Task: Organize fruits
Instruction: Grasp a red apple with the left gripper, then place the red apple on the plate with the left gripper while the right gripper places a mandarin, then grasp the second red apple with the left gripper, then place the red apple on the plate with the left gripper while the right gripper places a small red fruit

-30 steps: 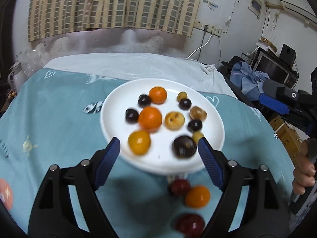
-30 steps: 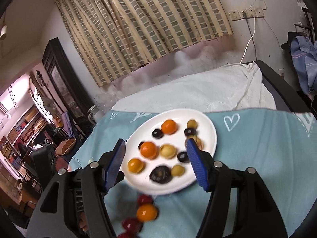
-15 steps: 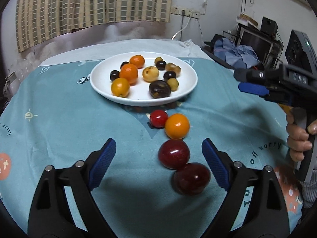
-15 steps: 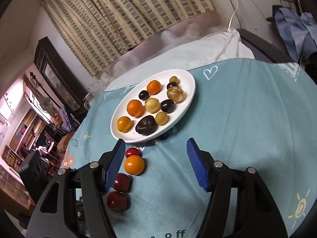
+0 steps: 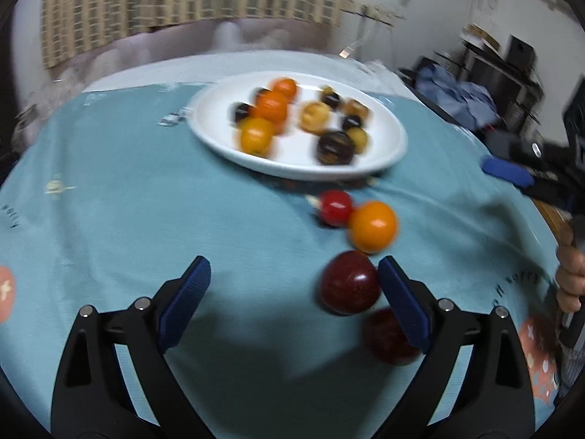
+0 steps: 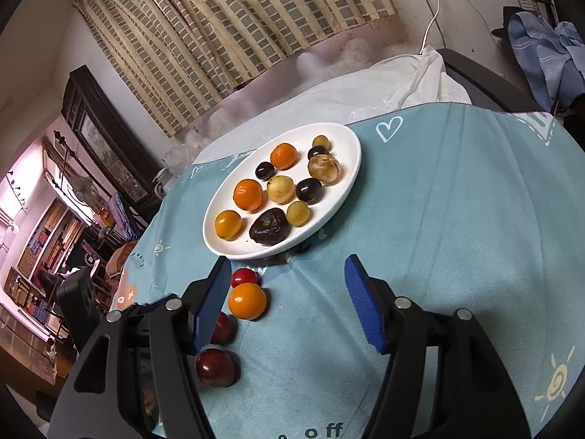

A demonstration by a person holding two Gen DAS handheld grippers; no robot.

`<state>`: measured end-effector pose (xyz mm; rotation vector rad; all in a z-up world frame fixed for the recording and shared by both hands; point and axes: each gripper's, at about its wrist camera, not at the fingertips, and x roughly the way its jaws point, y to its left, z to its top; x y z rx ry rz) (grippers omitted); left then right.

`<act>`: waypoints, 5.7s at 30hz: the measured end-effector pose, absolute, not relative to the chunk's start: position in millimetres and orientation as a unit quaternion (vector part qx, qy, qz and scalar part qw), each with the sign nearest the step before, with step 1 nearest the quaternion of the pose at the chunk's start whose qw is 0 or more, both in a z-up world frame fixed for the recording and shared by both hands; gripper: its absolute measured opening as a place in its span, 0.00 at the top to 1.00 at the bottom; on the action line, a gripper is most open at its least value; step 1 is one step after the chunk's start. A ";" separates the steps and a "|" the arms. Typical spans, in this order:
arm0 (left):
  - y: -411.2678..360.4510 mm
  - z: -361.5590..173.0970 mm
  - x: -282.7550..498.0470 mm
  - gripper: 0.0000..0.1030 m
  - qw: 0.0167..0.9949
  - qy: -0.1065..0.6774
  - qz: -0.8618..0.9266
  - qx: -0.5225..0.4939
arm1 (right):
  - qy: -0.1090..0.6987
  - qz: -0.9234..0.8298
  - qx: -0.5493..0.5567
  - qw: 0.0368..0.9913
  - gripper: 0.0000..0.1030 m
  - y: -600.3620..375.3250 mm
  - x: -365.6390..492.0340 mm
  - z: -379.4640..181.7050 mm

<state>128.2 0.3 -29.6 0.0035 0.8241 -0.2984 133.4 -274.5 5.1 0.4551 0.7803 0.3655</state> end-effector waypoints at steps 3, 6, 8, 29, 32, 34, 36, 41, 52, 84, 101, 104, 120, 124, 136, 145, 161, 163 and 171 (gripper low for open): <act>29.7 -23.9 130.2 0.09 0.912 0.394 -0.104 -0.042 | 0.372 0.176 0.221 0.884 0.37 -275.2 132.5 6.3; 41.1 -18.7 125.1 0.09 0.911 0.386 -0.121 -0.080 | 0.372 0.177 0.217 0.885 0.37 -273.5 132.1 7.0; 32.2 -19.0 122.9 0.09 0.912 0.385 -0.127 -0.056 | 0.372 0.177 0.214 0.885 0.37 -272.6 132.1 6.5; 2.8 -48.8 135.7 0.61 0.894 0.424 -0.147 0.022 | 0.377 0.184 0.177 0.890 0.37 -259.4 131.5 2.6; 2.1 -48.9 135.5 0.62 0.895 0.423 -0.143 0.022 | 0.382 0.191 0.159 0.890 0.37 -249.7 131.1 -0.6; 3.0 -49.0 136.4 0.62 0.895 0.423 -0.141 0.018 | 0.388 0.203 0.142 0.888 0.37 -239.4 131.5 -4.1; 3.1 -49.2 137.6 0.62 0.895 0.423 -0.140 0.016 | 0.396 0.216 0.126 0.884 0.37 -227.3 133.1 -8.2; 3.0 -49.0 138.4 0.62 0.895 0.424 -0.140 0.016 | 0.412 0.232 0.109 0.874 0.43 -199.1 142.6 -15.7; 1.5 -50.2 140.2 0.61 0.894 0.424 -0.140 0.015 | 0.438 0.216 0.069 0.870 0.51 -166.5 155.8 -33.0; -34.8 21.9 179.2 0.62 0.911 0.366 -0.187 -0.017 | 0.356 0.203 0.155 0.899 0.62 -245.7 176.6 51.0; -46.3 -17.1 246.1 0.32 0.901 0.395 -0.178 -0.030 | 0.412 0.140 0.128 0.891 0.48 -212.8 320.4 -10.6; -45.0 -10.1 240.9 0.30 0.906 0.385 -0.176 -0.029 | 0.395 0.142 0.138 0.897 0.46 -217.8 313.0 1.9; -19.6 -2.8 118.1 0.13 0.937 0.330 -0.117 -0.010 | 0.307 0.174 0.187 0.917 0.40 -261.9 146.6 43.1; -25.0 -10.5 88.4 0.09 0.941 0.323 -0.096 0.006 | 0.350 0.145 0.147 0.914 0.40 -252.4 145.3 9.0; -59.9 -26.7 81.6 0.05 0.937 0.325 -0.087 0.094 | 0.356 0.143 0.146 0.912 0.40 -252.1 145.7 2.6; -61.5 -29.8 81.7 0.05 0.936 0.326 -0.088 0.100 | 0.362 0.141 0.150 0.909 0.40 -252.7 145.5 0.0; -66.6 -36.5 81.3 0.17 0.924 0.346 -0.128 0.101 | 0.369 0.139 0.159 0.905 0.40 -254.1 146.1 -3.7; -65.7 -38.6 81.4 0.28 0.919 0.355 -0.139 0.095 | 0.369 0.139 0.162 0.904 0.40 -254.9 145.9 -4.5; -67.7 -45.7 81.7 0.59 0.905 0.382 -0.169 0.085 | 0.367 0.143 0.160 0.905 0.40 -255.0 145.2 -3.7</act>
